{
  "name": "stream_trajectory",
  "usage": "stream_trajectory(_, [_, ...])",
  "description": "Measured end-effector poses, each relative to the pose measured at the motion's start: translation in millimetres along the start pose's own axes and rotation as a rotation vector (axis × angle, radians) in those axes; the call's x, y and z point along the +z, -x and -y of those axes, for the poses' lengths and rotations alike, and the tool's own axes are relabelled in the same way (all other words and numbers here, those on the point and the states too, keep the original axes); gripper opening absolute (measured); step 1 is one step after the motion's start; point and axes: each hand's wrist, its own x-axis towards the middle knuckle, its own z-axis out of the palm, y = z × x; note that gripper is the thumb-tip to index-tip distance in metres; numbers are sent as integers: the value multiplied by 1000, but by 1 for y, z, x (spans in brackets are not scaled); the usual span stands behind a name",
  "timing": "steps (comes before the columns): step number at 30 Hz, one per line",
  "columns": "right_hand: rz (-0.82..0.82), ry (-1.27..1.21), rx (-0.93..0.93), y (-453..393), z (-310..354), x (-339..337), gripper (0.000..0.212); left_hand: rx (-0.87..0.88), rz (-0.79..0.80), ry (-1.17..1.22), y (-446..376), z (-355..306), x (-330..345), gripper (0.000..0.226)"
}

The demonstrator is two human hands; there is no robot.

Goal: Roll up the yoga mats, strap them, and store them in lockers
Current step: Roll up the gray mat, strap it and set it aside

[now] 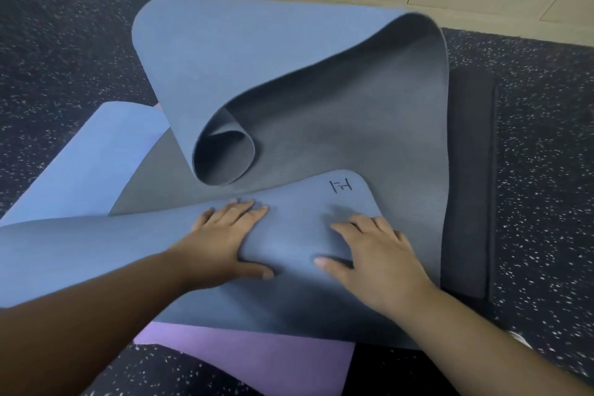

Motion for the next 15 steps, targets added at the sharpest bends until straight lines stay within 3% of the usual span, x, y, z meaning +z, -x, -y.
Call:
stream_trajectory(4, [-124, -81, 146, -4, -17, 7, 47, 26, 72, 2, -3, -5, 6, 141])
stream_trajectory(7, [-263, -241, 406, -8, -37, 10, 41, 47, 97, 7, -2, -7, 1, 137])
stream_trajectory(10, [-215, -428, 647, -13, -56, 7, 45, 117, 150, -81, 3, -12, 0, 132])
stream_trajectory(12, [-115, -525, 675, -14, -67, 8, 49, 183, 167, -127, 6, -17, 5, 131])
stream_trajectory(15, [-90, -713, 542, -17, -67, 9, 45, 185, 132, -94, 6, -18, 3, 119])
